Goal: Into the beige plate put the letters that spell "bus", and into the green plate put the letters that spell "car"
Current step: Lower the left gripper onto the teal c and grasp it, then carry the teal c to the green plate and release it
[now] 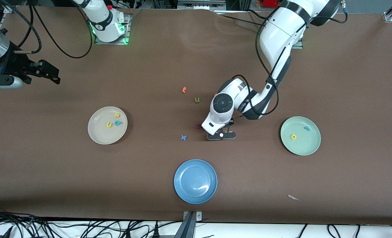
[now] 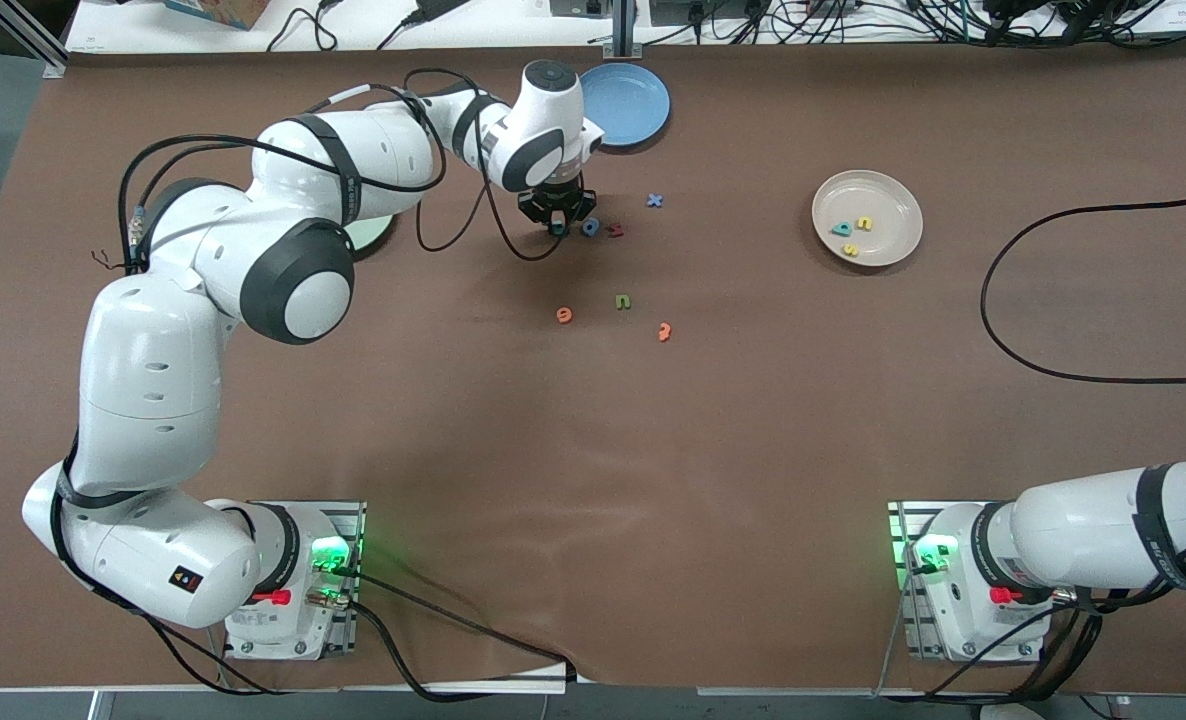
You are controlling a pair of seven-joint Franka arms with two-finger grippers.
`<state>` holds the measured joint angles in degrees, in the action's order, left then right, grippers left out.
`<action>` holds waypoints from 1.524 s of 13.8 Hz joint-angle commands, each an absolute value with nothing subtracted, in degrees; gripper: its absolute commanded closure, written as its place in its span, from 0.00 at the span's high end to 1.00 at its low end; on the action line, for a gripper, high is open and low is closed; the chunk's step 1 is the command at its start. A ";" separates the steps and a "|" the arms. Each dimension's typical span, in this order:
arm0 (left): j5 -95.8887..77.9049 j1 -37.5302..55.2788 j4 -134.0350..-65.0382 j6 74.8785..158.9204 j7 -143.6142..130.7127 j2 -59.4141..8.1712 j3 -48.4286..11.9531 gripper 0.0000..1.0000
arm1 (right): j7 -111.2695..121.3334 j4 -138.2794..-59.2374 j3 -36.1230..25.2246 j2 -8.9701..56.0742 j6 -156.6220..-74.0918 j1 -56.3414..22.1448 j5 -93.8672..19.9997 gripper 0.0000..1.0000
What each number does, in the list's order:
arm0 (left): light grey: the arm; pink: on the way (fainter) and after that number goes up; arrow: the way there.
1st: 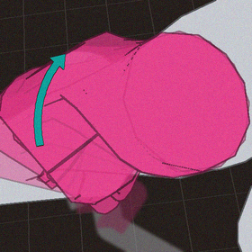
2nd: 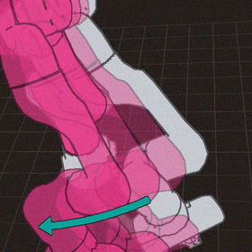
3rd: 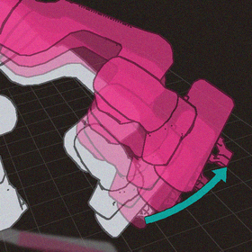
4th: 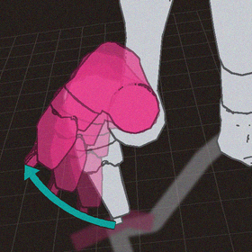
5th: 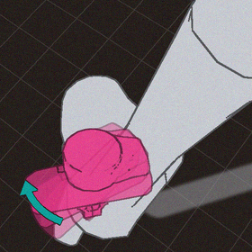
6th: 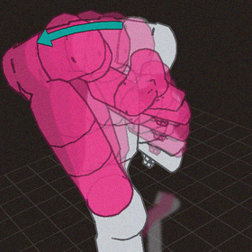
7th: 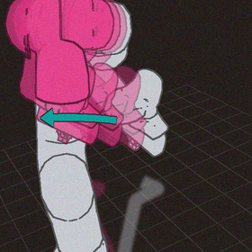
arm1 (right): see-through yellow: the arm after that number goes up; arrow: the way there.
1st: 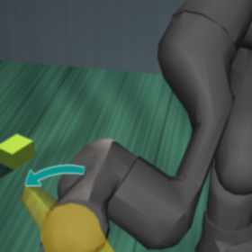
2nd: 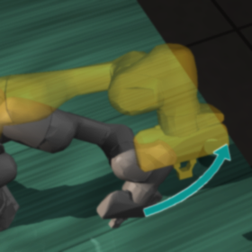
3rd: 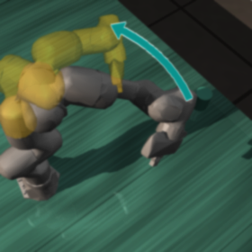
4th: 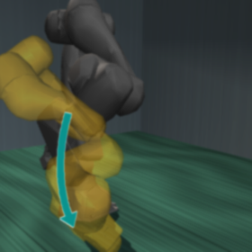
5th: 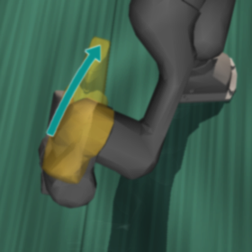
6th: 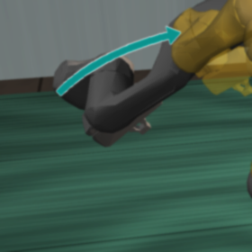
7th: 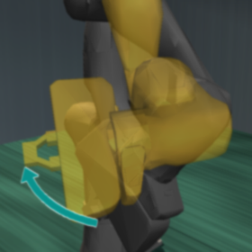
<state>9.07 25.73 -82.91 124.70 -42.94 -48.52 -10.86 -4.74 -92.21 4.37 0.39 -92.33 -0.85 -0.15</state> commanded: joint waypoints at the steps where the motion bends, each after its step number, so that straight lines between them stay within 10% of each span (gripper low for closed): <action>1: 9.41 22.07 -81.30 117.79 -36.85 -45.97 -11.34 0.22 | -4.04 -91.76 4.66 0.00 -91.67 -0.53 -0.97 1.00; 15: 13.89 -1.48 -84.37 105.21 12.80 -41.92 -10.72 0.22 | -3.96 -91.85 4.75 0.09 -91.58 -1.05 -0.97 1.00; 16: 13.89 -2.45 -84.46 105.03 14.83 -41.92 -10.72 0.27 | -4.04 -91.85 4.83 0.09 -91.67 -1.05 -0.88 1.00; 18: 15.46 -3.34 -83.85 103.46 18.00 -42.01 -10.72 1.00 | -4.13 -91.84 5.62 0.09 -92.02 -1.23 -0.88 1.00; 21: 15.12 -3.60 -82.18 101.96 17.93 -40.44 -10.72 1.00 | -4.57 -91.85 5.89 0.09 -91.84 -1.32 -0.88 1.00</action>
<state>13.94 -3.43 -82.43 104.22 17.09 -42.97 -10.11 -4.65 -92.20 5.83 0.41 -92.27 -1.22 -0.17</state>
